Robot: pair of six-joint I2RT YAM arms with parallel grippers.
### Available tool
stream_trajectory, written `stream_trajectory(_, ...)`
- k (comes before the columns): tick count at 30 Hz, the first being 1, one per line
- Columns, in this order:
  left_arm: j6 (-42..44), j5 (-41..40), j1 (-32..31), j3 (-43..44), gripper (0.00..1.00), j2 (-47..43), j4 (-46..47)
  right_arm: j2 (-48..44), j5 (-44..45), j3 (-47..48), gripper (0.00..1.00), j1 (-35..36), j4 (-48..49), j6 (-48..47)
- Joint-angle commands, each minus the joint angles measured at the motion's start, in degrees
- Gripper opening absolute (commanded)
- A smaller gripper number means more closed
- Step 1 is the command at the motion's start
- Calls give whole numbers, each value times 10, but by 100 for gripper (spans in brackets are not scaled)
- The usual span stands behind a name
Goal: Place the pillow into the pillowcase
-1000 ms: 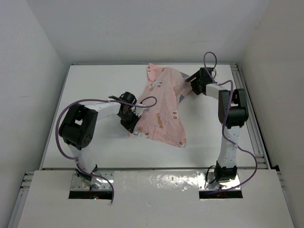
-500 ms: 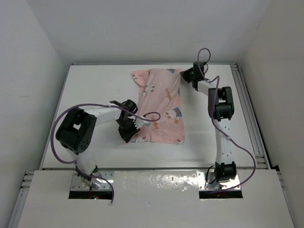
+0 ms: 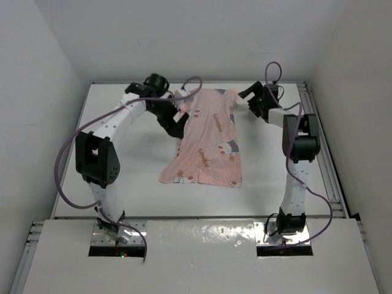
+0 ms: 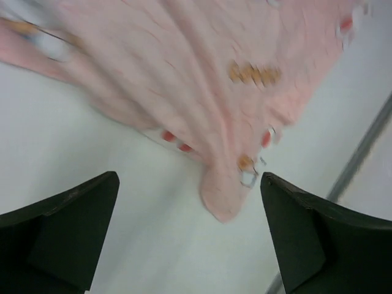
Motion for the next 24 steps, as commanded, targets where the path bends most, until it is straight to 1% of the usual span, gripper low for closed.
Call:
stream_trajectory(1, -106, 42, 47, 60, 100, 1, 46, -139, 12, -105, 99, -3, -48, -120)
stream_trajectory(2, -164, 26, 67, 61, 96, 7, 104, -163, 20, -135, 99, 3, -54, -145)
stream_trajectory(3, -188, 15, 78, 62, 72, 28, 129, -189, 34, -168, 99, 6, -62, -152)
stream_trajectory(4, -235, -28, 89, 66, 56, 43, 176, -234, 35, -229, 98, 14, -66, -162)
stream_trajectory(5, -259, -51, 91, 72, 41, 63, 192, -254, 35, -255, 96, 17, -69, -165)
stream_trajectory(6, -274, -69, 91, 104, 23, 112, 200, -272, 26, -283, 94, 23, -76, -169)
stream_trajectory(7, -296, -81, 92, 131, 22, 140, 205, -307, 21, -327, 91, 32, -86, -174)
stream_trajectory(8, -306, -77, 92, 193, 27, 200, 201, -323, 20, -345, 88, 37, -107, -176)
stream_trajectory(9, -318, -73, 92, 225, 34, 225, 203, -339, 15, -380, 85, 44, -120, -177)
stream_trajectory(10, -344, -67, 92, 255, 43, 250, 218, -355, 9, -399, 80, 53, -129, -176)
stream_trajectory(11, -354, -69, 92, 295, 50, 281, 233, -389, 6, -416, 77, 59, -143, -177)
stream_trajectory(12, -373, -76, 92, 302, 60, 291, 255, -406, 9, -431, 75, 66, -152, -179)
stream_trajectory(13, -395, -104, 92, 297, 64, 293, 308, -444, 17, -465, 75, 81, -160, -181)
stream_trajectory(15, -409, -136, 93, 277, 70, 289, 365, -485, 36, -512, 77, 94, -184, -185)
stream_trajectory(16, -413, -172, 93, 265, 71, 287, 407, -505, 51, -530, 78, 104, -189, -182)
stream_trajectory(17, -413, -196, 93, 271, 72, 294, 414, -540, 51, -545, 80, 107, -193, -179)
stream_trajectory(18, -421, -231, 93, 285, 72, 304, 404, -553, 49, -574, 80, 114, -192, -167)
stream_trajectory(19, -424, -241, 93, 298, 72, 315, 401, -564, 44, -583, 81, 118, -208, -164)
stream_trajectory(21, -433, -248, 94, 308, 73, 341, 407, -580, 45, -592, 83, 132, -248, -159)
stream_trajectory(24, -459, -219, 94, 319, 72, 373, 425, -595, 99, -597, 84, 179, -303, -159)
